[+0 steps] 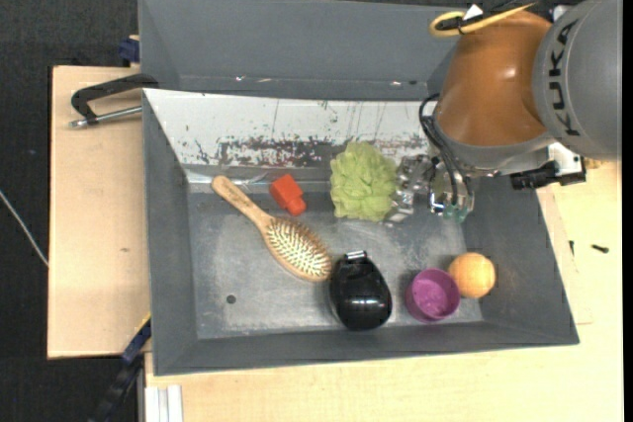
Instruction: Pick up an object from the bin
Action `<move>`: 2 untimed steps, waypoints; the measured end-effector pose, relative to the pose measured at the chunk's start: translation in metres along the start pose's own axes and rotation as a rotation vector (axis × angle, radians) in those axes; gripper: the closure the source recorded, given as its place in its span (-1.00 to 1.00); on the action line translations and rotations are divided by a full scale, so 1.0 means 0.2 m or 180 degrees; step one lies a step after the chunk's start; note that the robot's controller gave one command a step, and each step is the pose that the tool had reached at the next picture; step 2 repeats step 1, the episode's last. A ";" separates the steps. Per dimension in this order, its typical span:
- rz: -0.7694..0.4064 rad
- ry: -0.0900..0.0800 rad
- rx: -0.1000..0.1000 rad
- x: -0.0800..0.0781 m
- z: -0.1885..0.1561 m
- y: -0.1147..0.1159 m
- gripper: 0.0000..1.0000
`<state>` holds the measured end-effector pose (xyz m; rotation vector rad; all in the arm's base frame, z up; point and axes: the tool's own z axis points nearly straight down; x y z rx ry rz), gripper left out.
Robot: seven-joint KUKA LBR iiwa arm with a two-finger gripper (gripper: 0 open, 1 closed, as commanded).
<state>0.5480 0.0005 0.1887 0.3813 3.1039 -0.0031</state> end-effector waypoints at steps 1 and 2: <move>-0.0070 0.0049 -0.0004 0.02 -0.06 0.09 1.00; -0.0070 0.0049 -0.0004 0.02 -0.06 0.09 1.00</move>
Offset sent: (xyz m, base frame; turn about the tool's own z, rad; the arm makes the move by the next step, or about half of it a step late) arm -0.0234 -0.0213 0.0022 -0.0016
